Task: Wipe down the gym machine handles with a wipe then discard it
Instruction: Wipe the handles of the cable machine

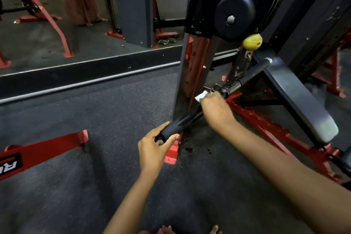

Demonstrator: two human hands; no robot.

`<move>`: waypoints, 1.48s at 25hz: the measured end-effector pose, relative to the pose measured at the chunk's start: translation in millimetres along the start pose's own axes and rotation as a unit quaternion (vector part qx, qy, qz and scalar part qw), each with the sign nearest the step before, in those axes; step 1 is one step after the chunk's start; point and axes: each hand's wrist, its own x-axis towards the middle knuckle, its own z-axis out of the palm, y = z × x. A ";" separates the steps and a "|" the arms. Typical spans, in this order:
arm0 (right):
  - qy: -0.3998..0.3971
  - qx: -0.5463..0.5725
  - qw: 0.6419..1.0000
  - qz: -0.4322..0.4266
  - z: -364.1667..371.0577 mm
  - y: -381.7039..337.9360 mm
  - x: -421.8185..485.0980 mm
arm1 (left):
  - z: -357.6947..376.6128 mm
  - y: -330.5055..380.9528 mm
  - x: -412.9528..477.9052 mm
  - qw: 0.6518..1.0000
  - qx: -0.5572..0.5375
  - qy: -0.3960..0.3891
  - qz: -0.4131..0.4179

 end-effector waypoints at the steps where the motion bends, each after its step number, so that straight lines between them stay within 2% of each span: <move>1: 0.009 0.028 0.999 -0.018 -0.3 -16.0 -11.5 | 0.8 -1.0 0.8 1.000 -0.002 0.002 -0.003; 6: 0.002 0.078 0.991 -0.113 -0.2 -75.0 -59.0 | 0.5 -3.1 2.7 1.000 -0.004 0.011 -0.020; 9: 0.041 0.215 0.964 -0.151 6.8 -69.8 -67.3 | -5.1 -4.4 0.7 0.997 -0.050 -0.002 -0.052; 11: 0.110 0.328 0.937 -0.053 8.5 -49.5 -60.8 | -12.0 -4.3 -1.2 0.986 -0.147 -0.012 -0.082; 12: 0.134 0.341 0.930 -0.001 12.6 -39.8 -56.4 | -15.8 -3.5 -1.9 0.978 -0.188 -0.016 -0.090; 14: 0.161 0.299 0.939 0.049 18.9 -36.9 -53.0 | -22.2 -0.5 -0.6 0.969 -0.230 -0.019 -0.091; 17: 0.204 0.258 0.944 0.020 36.2 -61.7 -60.5 | -28.8 4.2 3.7 0.967 -0.240 -0.025 -0.081; 20: 0.223 0.300 0.927 -0.030 43.2 -101.2 -77.6 | -34.3 4.3 4.3 0.967 -0.241 -0.035 -0.072; 22: 0.238 0.357 0.902 -0.057 44.5 -111.3 -86.4 | -37.7 2.4 2.5 0.969 -0.234 -0.041 -0.067; 24: 0.254 0.435 0.863 -0.033 44.2 -99.4 -87.4 | -40.1 1.8 0.6 0.968 -0.236 -0.037 -0.072; 26: 0.291 0.471 0.831 0.060 45.2 -78.9 -82.1 | -41.5 2.6 -0.5 0.967 -0.240 -0.027 -0.076; 28: 0.295 0.477 0.820 0.110 48.5 -74.3 -79.5 | -41.0 6.1 -2.0 0.968 -0.238 -0.024 -0.071; 32: 0.265 0.507 0.817 0.072 52.2 -107.1 -94.9 | -38.0 11.5 -4.9 0.967 -0.244 -0.022 -0.069; 33: 0.242 0.541 0.802 0.073 54.1 -109.8 -99.9 | -37.1 11.9 -5.1 0.968 -0.240 -0.022 -0.066; 34: 0.212 0.592 0.770 0.109 56.8 -106.9 -102.4 | -36.0 11.9 -5.6 0.970 -0.233 -0.020 -0.063; 35: 0.182 0.657 0.708 0.185 57.6 -99.7 -101.2 | -35.0 12.2 -6.5 0.973 -0.224 -0.019 -0.059; 37: 0.132 0.784 0.506 0.335 53.5 -75.4 -85.4 | -33.3 12.5 -8.7 0.977 -0.207 -0.017 -0.055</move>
